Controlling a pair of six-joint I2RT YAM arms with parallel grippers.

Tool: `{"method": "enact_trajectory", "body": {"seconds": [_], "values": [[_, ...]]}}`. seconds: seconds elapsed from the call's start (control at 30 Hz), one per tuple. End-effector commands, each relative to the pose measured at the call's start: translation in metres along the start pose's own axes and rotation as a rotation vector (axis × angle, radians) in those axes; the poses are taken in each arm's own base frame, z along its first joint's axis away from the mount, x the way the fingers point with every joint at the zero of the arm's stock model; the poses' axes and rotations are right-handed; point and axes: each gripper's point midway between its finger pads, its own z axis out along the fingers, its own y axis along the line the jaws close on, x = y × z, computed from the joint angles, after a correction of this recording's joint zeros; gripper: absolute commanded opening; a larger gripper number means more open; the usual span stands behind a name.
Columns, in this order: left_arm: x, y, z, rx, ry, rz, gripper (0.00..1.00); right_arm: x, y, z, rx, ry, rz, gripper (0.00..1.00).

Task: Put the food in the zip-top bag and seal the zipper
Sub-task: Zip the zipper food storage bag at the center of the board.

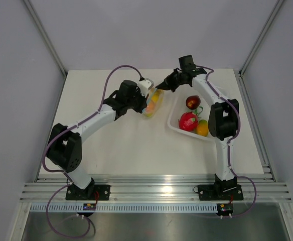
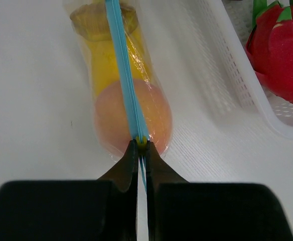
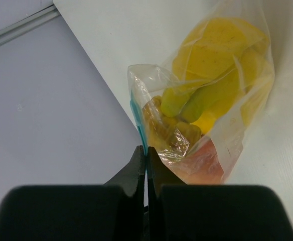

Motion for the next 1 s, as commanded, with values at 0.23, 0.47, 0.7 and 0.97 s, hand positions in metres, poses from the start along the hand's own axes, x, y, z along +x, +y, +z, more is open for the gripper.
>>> {"method": "enact_trajectory", "body": {"seconds": [0.23, 0.47, 0.7, 0.97], "values": [[0.078, -0.028, -0.035, 0.080, 0.252, -0.084, 0.00, -0.077, 0.056, -0.036, -0.189, -0.264, -0.030, 0.00], [0.089, -0.029, -0.039, 0.076, 0.276, -0.090, 0.00, -0.083, 0.054, -0.037, -0.194, -0.273, -0.019, 0.00], [0.099, -0.031, -0.043, 0.081, 0.304, -0.099, 0.00, -0.086, 0.053, -0.038, -0.194, -0.278, -0.015, 0.00], [0.099, -0.032, -0.047, 0.076, 0.283, -0.114, 0.00, -0.087, 0.051, -0.038, -0.203, -0.278, -0.011, 0.00]]}}
